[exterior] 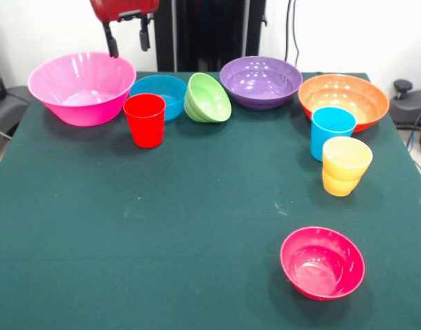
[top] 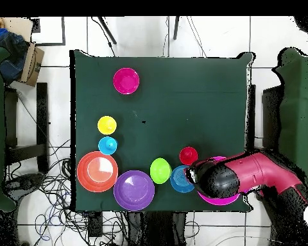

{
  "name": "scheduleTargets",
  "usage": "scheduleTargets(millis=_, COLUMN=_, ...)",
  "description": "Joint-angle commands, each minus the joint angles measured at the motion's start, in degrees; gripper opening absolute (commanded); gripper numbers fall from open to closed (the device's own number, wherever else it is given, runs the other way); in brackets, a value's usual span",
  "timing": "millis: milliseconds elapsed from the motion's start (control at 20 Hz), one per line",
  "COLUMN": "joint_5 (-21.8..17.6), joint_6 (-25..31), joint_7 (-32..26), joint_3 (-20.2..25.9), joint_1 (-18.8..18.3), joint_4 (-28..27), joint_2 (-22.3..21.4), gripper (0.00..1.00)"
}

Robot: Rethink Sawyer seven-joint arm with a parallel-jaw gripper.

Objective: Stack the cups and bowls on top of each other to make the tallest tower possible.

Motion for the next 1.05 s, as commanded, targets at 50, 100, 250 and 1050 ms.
scheduleTargets(millis=50, joint_5=-7.4, joint_6=-5.8, joint_7=-9.4, joint_3=-0.5, joint_1=1.5, joint_4=3.6, joint_2=1.6, gripper=1.0)
scheduleTargets(millis=100, joint_5=-7.4, joint_6=-6.1, joint_7=-9.3, joint_3=-0.5, joint_1=1.3, joint_4=3.8, joint_2=1.5, gripper=1.0)
scheduleTargets(millis=250, joint_5=-7.7, joint_6=-7.0, joint_7=-8.9, joint_3=-1.0, joint_1=1.1, joint_4=4.3, joint_2=1.5, gripper=1.0)
scheduleTargets(millis=1050, joint_5=-4.6, joint_6=-4.6, joint_7=-14.3, joint_3=0.1, joint_1=-1.6, joint_4=3.6, joint_2=0.3, gripper=1.0)
